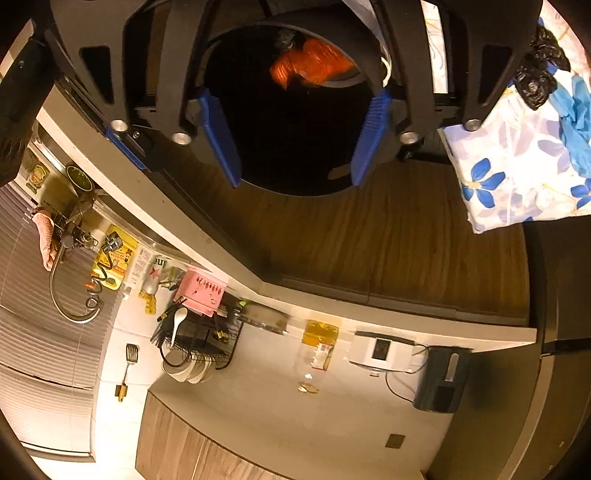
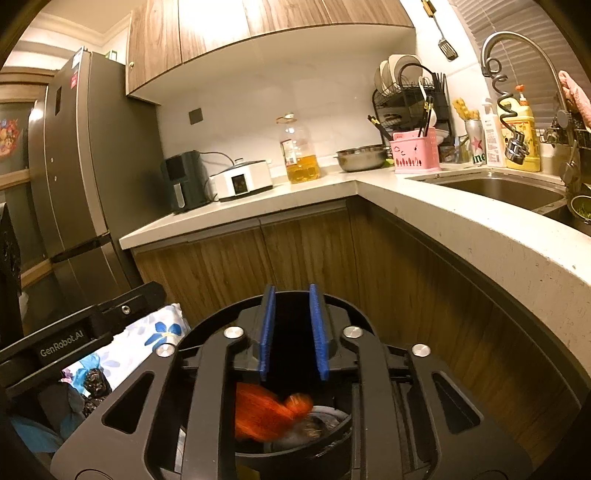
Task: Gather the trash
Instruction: 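Carry both bags over the black bin and open both grippers to drop them, then return both tools to the sheet and grasp more black bags with the right gripper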
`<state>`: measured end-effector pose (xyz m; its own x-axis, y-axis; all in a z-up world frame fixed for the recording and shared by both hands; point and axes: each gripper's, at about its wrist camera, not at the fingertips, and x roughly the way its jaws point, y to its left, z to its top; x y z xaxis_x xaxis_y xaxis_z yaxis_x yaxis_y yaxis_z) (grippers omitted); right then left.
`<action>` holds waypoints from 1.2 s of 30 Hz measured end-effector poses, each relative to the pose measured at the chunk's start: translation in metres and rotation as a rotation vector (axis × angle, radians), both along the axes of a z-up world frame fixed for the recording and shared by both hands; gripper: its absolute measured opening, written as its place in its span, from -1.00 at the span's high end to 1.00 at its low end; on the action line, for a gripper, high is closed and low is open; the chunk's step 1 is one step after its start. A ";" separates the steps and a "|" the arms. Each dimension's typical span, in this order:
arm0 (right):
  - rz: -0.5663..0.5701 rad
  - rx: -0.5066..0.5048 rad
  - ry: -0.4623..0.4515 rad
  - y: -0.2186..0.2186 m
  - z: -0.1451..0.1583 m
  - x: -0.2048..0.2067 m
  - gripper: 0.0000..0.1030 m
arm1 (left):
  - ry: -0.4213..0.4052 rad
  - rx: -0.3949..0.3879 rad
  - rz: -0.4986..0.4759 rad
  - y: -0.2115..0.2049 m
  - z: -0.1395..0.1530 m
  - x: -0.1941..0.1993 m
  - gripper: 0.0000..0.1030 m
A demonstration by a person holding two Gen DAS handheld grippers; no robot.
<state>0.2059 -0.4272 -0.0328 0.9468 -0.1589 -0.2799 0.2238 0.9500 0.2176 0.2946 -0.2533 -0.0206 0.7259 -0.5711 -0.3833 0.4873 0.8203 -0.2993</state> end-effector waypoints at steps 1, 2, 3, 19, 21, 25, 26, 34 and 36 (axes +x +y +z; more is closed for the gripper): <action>0.003 0.000 -0.006 0.001 0.001 -0.003 0.36 | -0.002 -0.003 0.016 0.004 0.000 -0.002 -0.35; 0.004 -0.003 -0.013 0.003 0.002 -0.006 0.28 | -0.003 -0.005 0.028 0.007 0.000 -0.004 -0.38; 0.004 -0.008 -0.015 0.004 0.003 -0.008 0.17 | -0.003 -0.003 0.035 0.010 -0.001 -0.006 -0.43; 0.065 -0.054 -0.007 0.066 -0.005 -0.056 -0.41 | -0.048 0.158 0.383 0.109 -0.020 -0.086 -0.82; 0.092 -0.055 0.000 0.079 -0.008 -0.055 -0.41 | -0.040 0.165 0.434 0.129 -0.024 -0.098 -0.82; 0.168 -0.050 0.031 0.113 -0.019 -0.049 -0.41 | -0.033 0.175 0.513 0.167 -0.034 -0.119 -0.82; 0.182 -0.052 0.036 0.120 -0.021 -0.048 -0.41 | -0.035 0.184 0.530 0.172 -0.035 -0.123 -0.82; 0.302 -0.058 0.097 0.195 -0.047 -0.032 -0.41 | -0.069 0.195 0.660 0.228 -0.036 -0.156 -0.82; 0.318 -0.062 0.113 0.208 -0.052 -0.027 -0.41 | -0.067 0.195 0.687 0.242 -0.038 -0.162 -0.82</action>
